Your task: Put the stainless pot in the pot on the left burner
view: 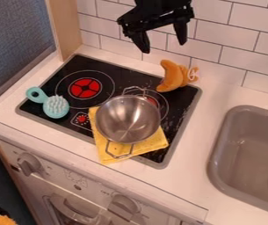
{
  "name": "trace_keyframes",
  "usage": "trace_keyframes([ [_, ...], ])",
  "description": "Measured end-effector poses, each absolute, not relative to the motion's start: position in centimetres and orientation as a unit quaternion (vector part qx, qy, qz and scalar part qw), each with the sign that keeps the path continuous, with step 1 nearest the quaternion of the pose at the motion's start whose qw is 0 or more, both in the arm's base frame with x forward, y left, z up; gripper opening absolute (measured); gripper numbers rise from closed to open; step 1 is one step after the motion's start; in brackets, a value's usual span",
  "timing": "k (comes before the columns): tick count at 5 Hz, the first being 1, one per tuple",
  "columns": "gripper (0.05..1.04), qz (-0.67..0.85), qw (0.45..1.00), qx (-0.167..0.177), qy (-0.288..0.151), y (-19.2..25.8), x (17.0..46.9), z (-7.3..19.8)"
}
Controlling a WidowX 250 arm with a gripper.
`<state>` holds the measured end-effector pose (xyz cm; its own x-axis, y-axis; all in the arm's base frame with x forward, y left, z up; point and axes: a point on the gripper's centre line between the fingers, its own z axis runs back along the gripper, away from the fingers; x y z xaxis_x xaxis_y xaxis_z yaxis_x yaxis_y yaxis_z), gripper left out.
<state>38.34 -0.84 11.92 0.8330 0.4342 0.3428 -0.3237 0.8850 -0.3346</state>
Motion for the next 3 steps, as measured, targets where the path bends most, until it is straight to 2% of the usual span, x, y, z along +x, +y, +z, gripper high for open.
trace_keyframes([
  [2, 1.001, 0.198, 0.952, -0.147, -0.179, 0.3, 37.0, 9.5],
  [3, 1.001, 0.195, 0.948, -0.151, -0.203, 0.6, 36.4, 10.4],
])
